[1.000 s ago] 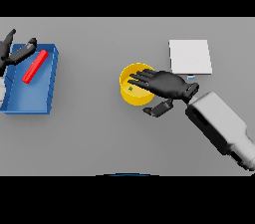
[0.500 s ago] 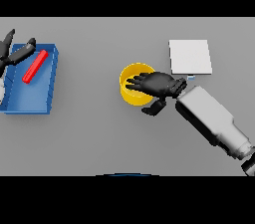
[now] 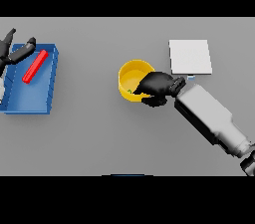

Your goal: Pick up the red beaker and tilt it to pour out 1 green nut into yellow bowl. Pick up the yellow bowl and place it on the metallic measuring scale.

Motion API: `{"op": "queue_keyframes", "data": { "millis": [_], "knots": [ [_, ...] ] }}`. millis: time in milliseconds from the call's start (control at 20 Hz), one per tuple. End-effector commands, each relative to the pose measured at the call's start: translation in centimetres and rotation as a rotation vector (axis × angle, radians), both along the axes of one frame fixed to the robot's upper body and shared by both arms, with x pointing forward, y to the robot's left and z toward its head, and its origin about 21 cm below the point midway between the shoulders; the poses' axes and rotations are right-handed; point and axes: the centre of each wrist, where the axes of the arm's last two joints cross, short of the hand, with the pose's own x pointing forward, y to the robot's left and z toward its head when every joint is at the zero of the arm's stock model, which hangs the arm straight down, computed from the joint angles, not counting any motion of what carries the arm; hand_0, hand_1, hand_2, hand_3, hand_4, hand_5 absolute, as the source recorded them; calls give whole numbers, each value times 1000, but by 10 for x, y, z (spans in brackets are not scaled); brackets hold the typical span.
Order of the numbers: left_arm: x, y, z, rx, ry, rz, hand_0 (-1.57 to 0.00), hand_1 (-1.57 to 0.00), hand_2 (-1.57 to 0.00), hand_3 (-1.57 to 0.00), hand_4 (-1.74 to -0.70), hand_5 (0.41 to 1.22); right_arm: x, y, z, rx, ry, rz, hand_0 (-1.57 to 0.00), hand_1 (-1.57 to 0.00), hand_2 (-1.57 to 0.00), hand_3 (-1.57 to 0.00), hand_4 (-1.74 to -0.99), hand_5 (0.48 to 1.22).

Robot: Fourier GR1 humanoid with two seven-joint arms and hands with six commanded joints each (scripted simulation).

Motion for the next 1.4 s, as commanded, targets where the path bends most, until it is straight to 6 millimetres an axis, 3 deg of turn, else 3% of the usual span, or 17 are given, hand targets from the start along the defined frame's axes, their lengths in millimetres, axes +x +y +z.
{"op": "queue_keyframes", "data": {
  "millis": [0, 150, 400, 750, 850, 1050, 1350],
  "knots": [
    [-1, 1, 0, 3, -4, 1, 1, 1, 1, 1, -787, 707, 0, 0, 1, -7, 1, 10, -1114, -1094, -1071, -882, -1578, 1113],
    [-1, 6, 0, 12, 1, 9, 1, 1, 1, 1, -784, 711, -1, -2, 4, -11, 23, 0, -1337, -1327, -1246, -1066, -1658, 1166],
    [-1, 4, 3, 3, -2, -1, 1, 1, 1, 1, -786, 704, 0, 0, 11, -9, 12, 5, -1494, -1491, -1362, -1198, -1714, 1203],
    [-1, -1, 4, 7, -10, -7, 1, 1, 1, 1, -776, 702, 2, -15, 52, -9, -17, -46, -1555, -1554, -1491, -1153, -1735, 1217],
    [-1, 3, 4, -2, -9, -6, 1, 1, 1, 1, -782, 702, -1, -12, 65, -9, -55, -71, -1561, -1560, -1433, -1215, -1737, 1219],
    [1, 4, 6, -12, -11, -1, 1, 1, 1, 1, -799, 704, -12, -15, 69, -9, -73, -86, -1567, -1567, -1507, -1179, -1739, 1219],
    [-5, 3, 9, -41, 1, 13, 1, 1, 1, 1, -831, 728, 10, -49, 91, 9, -177, -219, -1554, -1570, -1517, -1166, -1741, 1220]
  ]
}}
